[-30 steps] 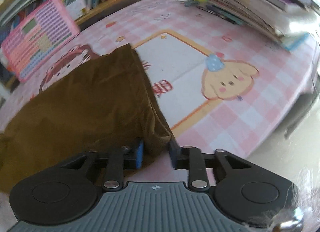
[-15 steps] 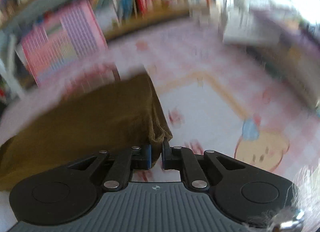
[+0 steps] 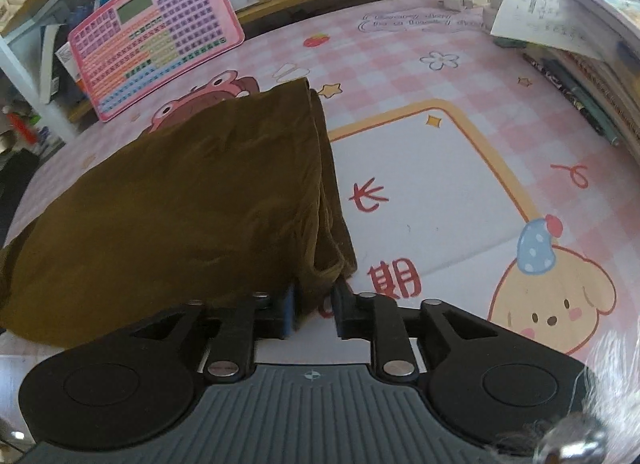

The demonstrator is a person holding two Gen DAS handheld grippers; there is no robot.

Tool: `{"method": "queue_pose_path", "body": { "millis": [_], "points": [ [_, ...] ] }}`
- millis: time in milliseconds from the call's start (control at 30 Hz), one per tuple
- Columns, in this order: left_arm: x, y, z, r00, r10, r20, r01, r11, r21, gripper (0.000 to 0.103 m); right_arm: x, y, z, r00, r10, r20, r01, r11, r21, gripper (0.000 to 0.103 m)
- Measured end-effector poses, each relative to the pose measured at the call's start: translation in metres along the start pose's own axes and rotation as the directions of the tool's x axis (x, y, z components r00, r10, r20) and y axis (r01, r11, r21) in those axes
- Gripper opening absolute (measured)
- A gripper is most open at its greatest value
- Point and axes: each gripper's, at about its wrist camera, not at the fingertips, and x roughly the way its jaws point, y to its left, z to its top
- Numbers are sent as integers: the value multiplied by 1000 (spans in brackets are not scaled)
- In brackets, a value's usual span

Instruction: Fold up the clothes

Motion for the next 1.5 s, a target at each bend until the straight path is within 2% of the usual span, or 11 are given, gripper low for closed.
{"method": "queue_pose_path", "body": {
  "millis": [133, 233, 367, 467, 867, 1067, 1500],
  "points": [
    [-22, -12, -26, 1000, 22, 6, -22, 999, 43, 63, -10, -2, -8, 1000, 25, -14, -26, 999, -35, 40],
    [-34, -25, -48, 998, 62, 26, -64, 994, 88, 64, -18, 3, -15, 999, 36, -15, -37, 994, -102, 53],
    [-45, -45, -74, 987, 145, 71, -156, 970, 188, 64, -24, 10, -20, 999, 50, -4, -50, 978, -202, 66],
    [-54, -52, -88, 983, 163, 87, -180, 952, 247, 65, -26, 12, -22, 998, 65, 0, -63, 967, -247, 70],
    [-75, -56, -114, 983, 168, 73, -182, 945, 272, 77, -26, 30, -35, 989, 135, -58, -147, 917, -370, 76],
    [-70, -56, -116, 986, 159, 45, -165, 940, 299, 81, -22, 40, -38, 989, 131, -66, -146, 916, -373, 78],
    [-35, -30, -68, 994, 103, -41, -87, 955, 284, 82, -13, 90, -45, 996, 81, -42, -91, 923, -375, 78]
  ]
}}
